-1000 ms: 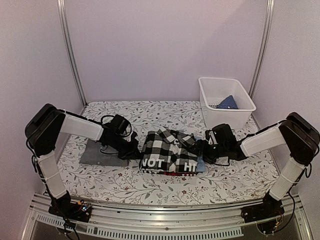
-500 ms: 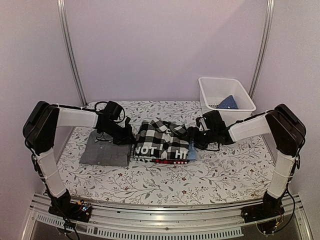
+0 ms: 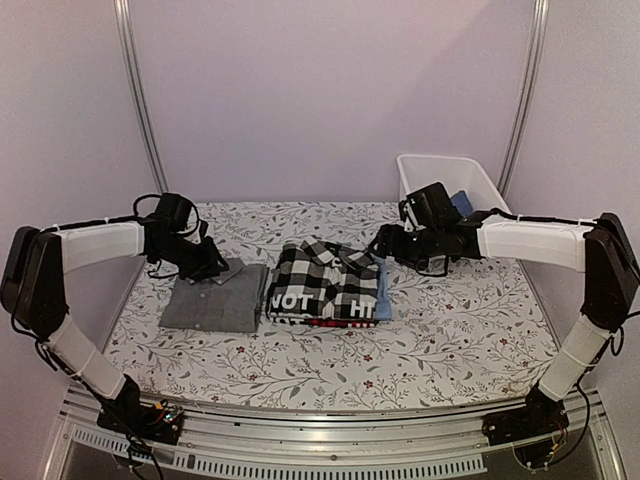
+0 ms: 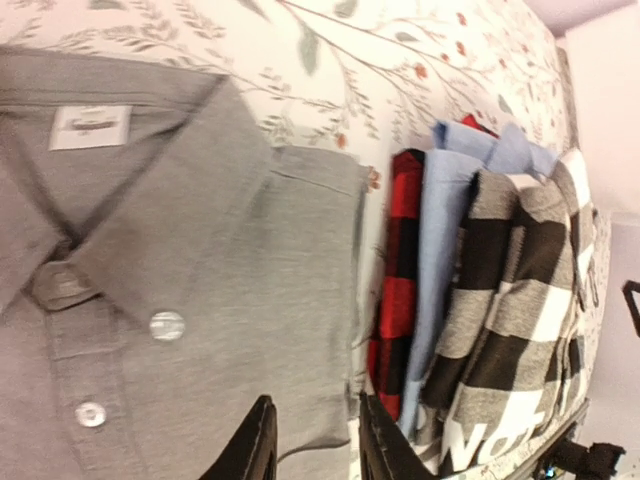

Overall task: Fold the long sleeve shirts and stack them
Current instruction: Pick up the square-folded shirt from the center of the board.

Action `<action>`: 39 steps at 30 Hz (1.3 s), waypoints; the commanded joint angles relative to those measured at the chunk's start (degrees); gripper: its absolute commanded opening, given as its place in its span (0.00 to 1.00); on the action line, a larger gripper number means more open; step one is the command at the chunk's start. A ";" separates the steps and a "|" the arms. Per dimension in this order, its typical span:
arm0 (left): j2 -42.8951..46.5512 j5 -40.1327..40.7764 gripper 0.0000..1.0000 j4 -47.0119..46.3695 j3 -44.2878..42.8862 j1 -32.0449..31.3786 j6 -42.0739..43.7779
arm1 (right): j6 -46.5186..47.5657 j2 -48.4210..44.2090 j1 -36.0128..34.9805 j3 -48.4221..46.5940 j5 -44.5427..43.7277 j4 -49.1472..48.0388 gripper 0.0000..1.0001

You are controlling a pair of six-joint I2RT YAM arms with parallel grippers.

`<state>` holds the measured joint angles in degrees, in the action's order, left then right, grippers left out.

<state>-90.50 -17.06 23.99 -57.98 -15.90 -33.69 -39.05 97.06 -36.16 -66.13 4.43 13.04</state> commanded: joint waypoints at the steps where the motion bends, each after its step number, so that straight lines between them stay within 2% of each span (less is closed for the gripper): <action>1: 2.08 2.96 0.29 2.78 2.80 8.86 1.98 | 1.75 -0.51 -7.03 -8.23 -2.99 4.64 0.77; 6: 2.39 8.29 0.29 4.82 2.10 19.81 4.72 | 3.06 10.12 -13.85 -22.13 -1.08 5.52 0.76; 9: 1.45 8.50 0.29 5.18 2.19 23.83 5.26 | 4.11 18.60 -16.47 -32.07 1.52 5.72 0.74; 15: -2.12 6.53 0.29 5.73 1.54 26.39 6.14 | 5.06 35.84 -20.69 -52.72 7.32 6.10 0.71; 19: -3.66 5.32 0.31 5.35 1.37 26.53 6.76 | 3.52 45.48 -22.79 -61.72 6.97 5.49 0.69; 23: -5.21 4.98 0.31 5.46 1.55 26.49 7.17 | 1.26 51.27 -23.95 -63.14 3.98 4.30 0.66; 27: -6.42 4.35 0.32 5.41 1.73 26.53 7.57 | 1.00 53.34 -24.99 -63.22 -0.57 5.33 0.66; 39: -8.64 2.17 0.33 4.66 2.93 25.86 6.76 | 0.02 55.52 -25.58 -63.16 -11.96 11.89 0.65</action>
<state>-97.51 -13.67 28.75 -55.64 10.17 -27.18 -38.41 150.30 -61.45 -128.29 -1.93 20.21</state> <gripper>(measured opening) 0.327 0.651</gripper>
